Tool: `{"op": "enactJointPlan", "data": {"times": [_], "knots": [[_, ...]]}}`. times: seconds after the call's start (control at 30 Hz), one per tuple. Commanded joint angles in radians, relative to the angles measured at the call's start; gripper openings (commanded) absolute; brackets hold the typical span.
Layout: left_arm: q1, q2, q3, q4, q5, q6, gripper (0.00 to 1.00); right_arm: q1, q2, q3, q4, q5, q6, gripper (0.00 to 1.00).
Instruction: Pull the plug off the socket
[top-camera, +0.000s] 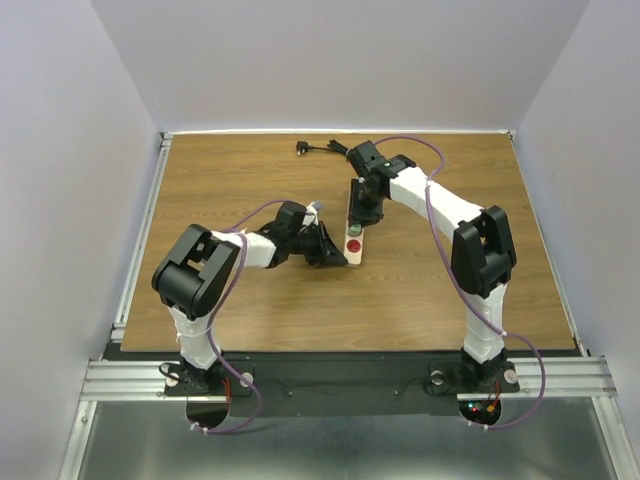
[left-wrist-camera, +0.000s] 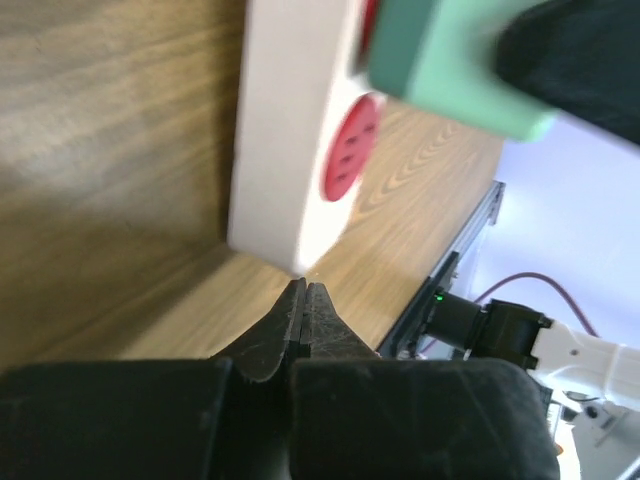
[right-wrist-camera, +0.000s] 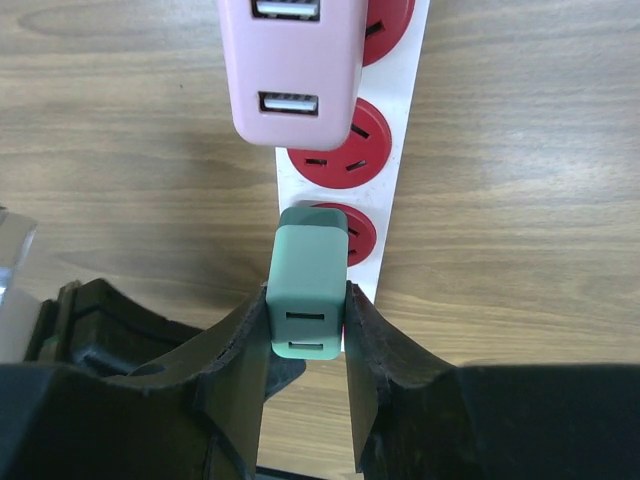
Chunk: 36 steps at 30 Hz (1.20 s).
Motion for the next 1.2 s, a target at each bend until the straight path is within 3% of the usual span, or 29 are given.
{"op": "enactJointPlan", "data": {"times": [0.0, 0.17, 0.47, 0.83, 1.17], "knots": [[-0.012, -0.108, 0.052, -0.014, 0.014, -0.018, 0.00, 0.005, -0.003, -0.023, 0.014, -0.050, -0.014, 0.01], [-0.018, -0.100, 0.077, -0.033, -0.014, -0.010, 0.00, 0.004, -0.003, -0.027, 0.023, -0.068, -0.010, 0.00], [-0.051, 0.089, 0.170, 0.007, 0.000, -0.012, 0.00, 0.005, -0.023, -0.040, 0.035, -0.091, 0.003, 0.00], [-0.045, 0.347, 0.043, 0.120, -0.048, -0.008, 0.00, 0.005, -0.067, 0.018, 0.035, -0.104, 0.010, 0.00], [-0.035, 0.375, 0.009, 0.138, -0.052, -0.002, 0.00, 0.007, -0.115, 0.023, 0.031, -0.066, 0.027, 0.00]]}}
